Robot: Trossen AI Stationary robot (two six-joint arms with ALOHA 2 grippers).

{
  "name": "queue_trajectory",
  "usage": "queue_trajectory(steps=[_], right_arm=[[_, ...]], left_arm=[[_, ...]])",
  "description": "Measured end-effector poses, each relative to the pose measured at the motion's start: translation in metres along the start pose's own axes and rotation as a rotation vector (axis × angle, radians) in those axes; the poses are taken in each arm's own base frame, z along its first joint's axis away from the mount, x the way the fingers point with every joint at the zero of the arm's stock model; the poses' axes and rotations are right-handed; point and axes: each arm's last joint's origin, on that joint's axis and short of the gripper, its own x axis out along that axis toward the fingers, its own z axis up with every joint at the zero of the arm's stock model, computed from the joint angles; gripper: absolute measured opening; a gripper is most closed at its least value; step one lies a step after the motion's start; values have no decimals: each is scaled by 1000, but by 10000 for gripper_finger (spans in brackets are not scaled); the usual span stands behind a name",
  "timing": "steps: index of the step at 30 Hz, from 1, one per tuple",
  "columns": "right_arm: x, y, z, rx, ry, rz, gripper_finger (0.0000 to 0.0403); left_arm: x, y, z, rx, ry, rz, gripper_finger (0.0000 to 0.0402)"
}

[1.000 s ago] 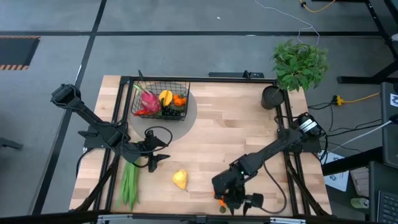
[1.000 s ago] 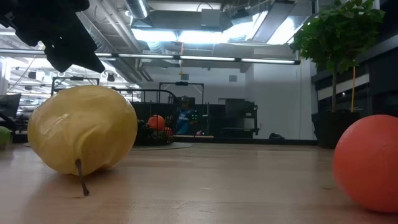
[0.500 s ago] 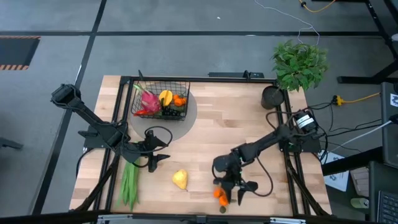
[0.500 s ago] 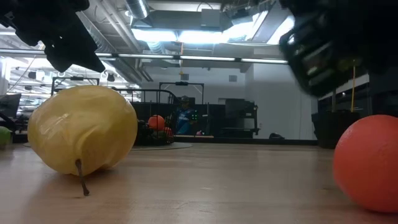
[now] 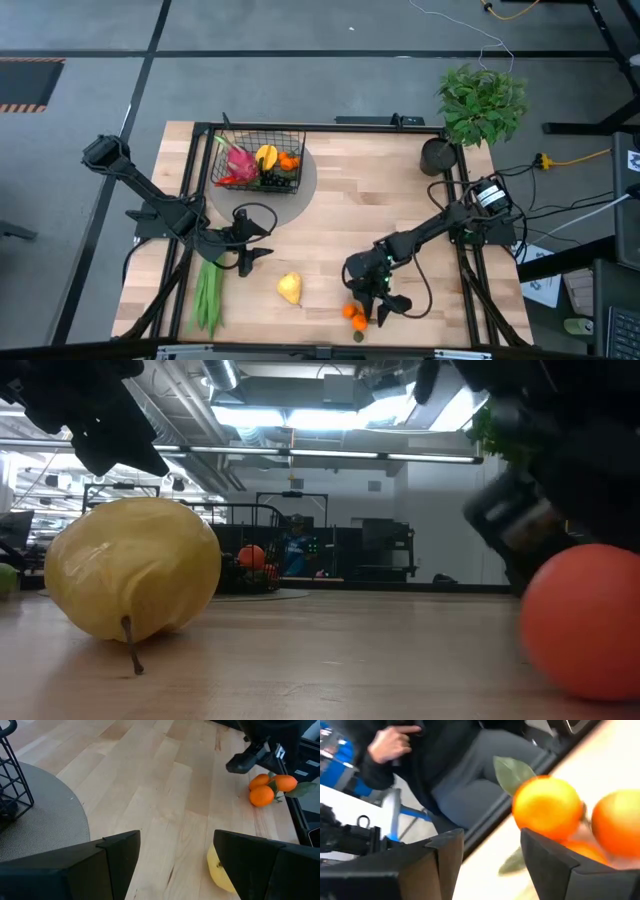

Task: Build produce basket
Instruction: Put the orange tangerine into the black wire basket

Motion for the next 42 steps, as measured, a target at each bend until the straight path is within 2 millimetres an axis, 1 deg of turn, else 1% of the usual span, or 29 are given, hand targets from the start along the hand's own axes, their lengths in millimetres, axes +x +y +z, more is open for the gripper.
queue_trajectory(steps=[3,4,12,15,17,19,23,27,30,32,34,38,40,42], right_arm=[[4,1,-9,35,26,-41,200],[5,1,-9,30,19,-39,200],[18,14,0,-81,-53,-50,200],[17,11,1,-114,-69,-102,200],[13,7,3,-143,-93,-164,200],[7,0,6,-156,-122,-256,200],[-9,-17,13,-110,-226,-561,200],[-28,-33,15,-6,-323,-849,200],[-43,-43,15,115,-419,-1072,200],[-51,-49,14,176,-463,-1165,200],[-54,-51,14,189,-466,-1142,200],[-44,-45,14,167,-415,-930,200],[-39,-42,13,169,-388,-923,200],[-35,-40,11,161,-366,-952,200]], left_arm=[[0,0,0,-1,0,0,243],[0,0,0,-3,-1,0,243],[0,0,0,-62,-1,-1,243],[0,0,0,-62,-1,-1,243],[0,0,0,-60,-1,-1,243],[0,0,0,-53,-1,-1,243],[0,0,0,-52,-1,-1,243],[0,0,0,-51,-1,-1,243],[0,0,0,-51,-1,0,243],[0,0,0,-51,-1,-1,243],[0,0,0,-51,0,0,243],[0,0,0,-50,0,0,243],[0,0,0,-50,0,0,243],[0,0,0,-50,0,0,243]])
